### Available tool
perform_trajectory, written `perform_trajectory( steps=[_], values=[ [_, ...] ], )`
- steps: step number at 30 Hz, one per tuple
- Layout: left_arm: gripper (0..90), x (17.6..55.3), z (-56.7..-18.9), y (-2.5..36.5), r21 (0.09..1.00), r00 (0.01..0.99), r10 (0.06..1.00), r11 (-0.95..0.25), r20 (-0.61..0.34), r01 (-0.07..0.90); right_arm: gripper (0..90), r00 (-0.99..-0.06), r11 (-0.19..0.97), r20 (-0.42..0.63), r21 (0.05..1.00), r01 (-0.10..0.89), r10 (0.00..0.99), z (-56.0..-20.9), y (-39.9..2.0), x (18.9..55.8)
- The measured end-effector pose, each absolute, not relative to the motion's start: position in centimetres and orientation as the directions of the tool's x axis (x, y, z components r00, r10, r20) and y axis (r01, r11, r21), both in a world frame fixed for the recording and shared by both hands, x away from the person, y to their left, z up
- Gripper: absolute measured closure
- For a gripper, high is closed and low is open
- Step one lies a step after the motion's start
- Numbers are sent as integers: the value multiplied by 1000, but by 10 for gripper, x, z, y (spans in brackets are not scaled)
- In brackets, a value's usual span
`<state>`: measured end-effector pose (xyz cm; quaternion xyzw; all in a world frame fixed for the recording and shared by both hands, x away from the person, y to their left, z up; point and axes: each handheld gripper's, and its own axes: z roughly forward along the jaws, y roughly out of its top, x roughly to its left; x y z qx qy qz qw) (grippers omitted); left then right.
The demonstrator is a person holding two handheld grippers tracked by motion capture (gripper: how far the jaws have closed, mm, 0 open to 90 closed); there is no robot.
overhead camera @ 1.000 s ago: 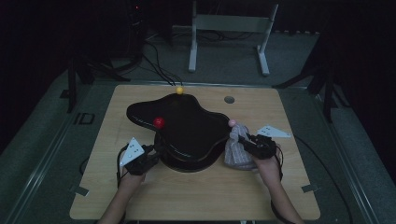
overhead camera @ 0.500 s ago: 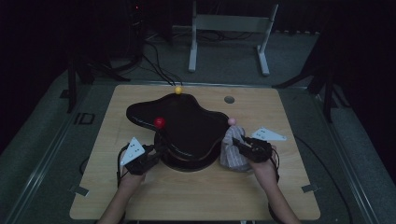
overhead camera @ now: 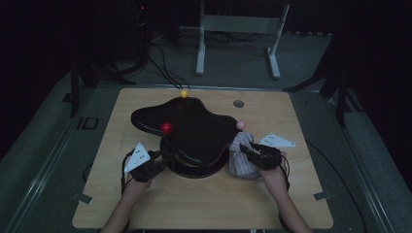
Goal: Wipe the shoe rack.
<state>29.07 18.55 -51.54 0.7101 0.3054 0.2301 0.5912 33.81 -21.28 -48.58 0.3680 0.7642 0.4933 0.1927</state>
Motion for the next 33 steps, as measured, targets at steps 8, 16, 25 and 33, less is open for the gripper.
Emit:
perform_trajectory(
  steps=[8, 16, 25, 33],
  values=[
    [757, 291, -516, 186, 981, 709, 705, -114, -31, 156, 713, -682, 235, 34, 925, 297, 730, -462, -206, 324],
    [758, 291, -516, 185, 981, 713, 700, -110, -39, 162, 712, -681, 250, 61, 903, 349, 729, -478, -201, 329],
    [757, 291, -516, 185, 980, 717, 696, -108, -45, 167, 713, -717, 250, 39, 923, 292, 696, -462, -189, 316],
    [757, 291, -515, 184, 980, 721, 692, -112, -44, 167, 711, -715, 258, 56, 911, 322, 697, -467, -192, 318]
  ],
)
